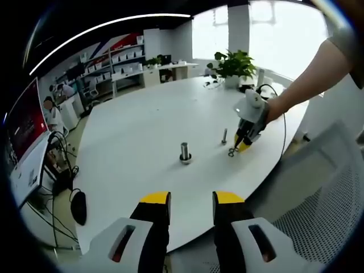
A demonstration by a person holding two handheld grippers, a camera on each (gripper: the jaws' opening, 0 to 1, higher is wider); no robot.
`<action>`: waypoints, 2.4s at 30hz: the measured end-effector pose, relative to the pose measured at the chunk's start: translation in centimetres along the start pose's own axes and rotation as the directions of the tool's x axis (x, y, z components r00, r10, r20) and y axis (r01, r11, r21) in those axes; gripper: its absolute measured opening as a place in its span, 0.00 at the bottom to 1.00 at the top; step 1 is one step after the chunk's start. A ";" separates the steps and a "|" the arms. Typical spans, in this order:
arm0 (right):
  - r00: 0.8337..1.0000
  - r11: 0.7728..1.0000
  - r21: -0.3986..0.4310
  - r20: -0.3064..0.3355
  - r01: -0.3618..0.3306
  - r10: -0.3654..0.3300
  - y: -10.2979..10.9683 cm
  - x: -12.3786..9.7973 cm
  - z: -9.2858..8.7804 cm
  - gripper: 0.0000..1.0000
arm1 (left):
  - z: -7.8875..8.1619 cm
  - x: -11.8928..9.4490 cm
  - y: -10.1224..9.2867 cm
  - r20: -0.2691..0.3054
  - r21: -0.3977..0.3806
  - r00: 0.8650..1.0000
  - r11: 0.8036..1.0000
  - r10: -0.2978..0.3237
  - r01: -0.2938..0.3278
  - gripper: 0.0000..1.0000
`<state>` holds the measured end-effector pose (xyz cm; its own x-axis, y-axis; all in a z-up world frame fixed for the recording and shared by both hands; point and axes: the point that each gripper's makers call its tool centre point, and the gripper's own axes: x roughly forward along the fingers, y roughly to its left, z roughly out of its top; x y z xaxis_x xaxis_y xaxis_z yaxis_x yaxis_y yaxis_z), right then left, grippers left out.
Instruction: Place the washer onto the threaded stud by aligning its center hole with the stud, sliding it down to the base, and recovering from edge contact or off-axis alignment until the washer reaches the visible bottom stop.
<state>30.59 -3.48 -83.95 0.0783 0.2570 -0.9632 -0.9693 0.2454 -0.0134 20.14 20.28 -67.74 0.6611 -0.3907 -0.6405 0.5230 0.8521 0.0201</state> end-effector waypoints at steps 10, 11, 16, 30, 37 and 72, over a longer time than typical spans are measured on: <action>0.989 1.000 0.024 -0.145 0.010 -0.007 -0.1 0.4 0.0 0.15 | -0.4 0.1 0.0 -0.017 -0.003 1.000 1.000 -0.001 0.001 0.27; 0.988 1.000 0.016 -0.153 0.013 -0.010 0.0 0.4 0.0 0.15 | -0.4 0.1 0.0 -0.019 -0.003 1.000 1.000 -0.002 0.002 0.27; 0.983 0.999 0.012 -0.181 0.034 -0.032 0.1 0.3 0.0 0.15 | -0.3 0.0 -0.1 -0.015 0.003 1.000 1.000 0.000 0.000 0.27; 0.986 0.996 0.041 -0.151 0.080 -0.073 0.1 0.4 -0.2 0.15 | -1.0 0.1 -0.1 -0.042 0.003 0.999 1.000 -0.001 0.001 0.28; 0.987 0.994 0.068 -0.139 0.090 -0.080 0.0 0.4 -0.2 0.15 | -1.1 0.1 -0.1 -0.053 0.011 0.999 1.000 0.000 0.001 0.28; 0.996 0.966 0.241 -0.027 0.093 -0.089 -0.2 0.1 -0.2 0.14 | -0.2 -0.1 -0.5 0.006 -0.020 0.999 0.999 -0.039 0.039 0.29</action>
<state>30.74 -3.67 -84.12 0.1578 0.2087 -0.9652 -0.8731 0.4860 -0.0376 19.71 19.96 -67.79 0.6434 -0.4261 -0.6360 0.5378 0.8428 -0.0206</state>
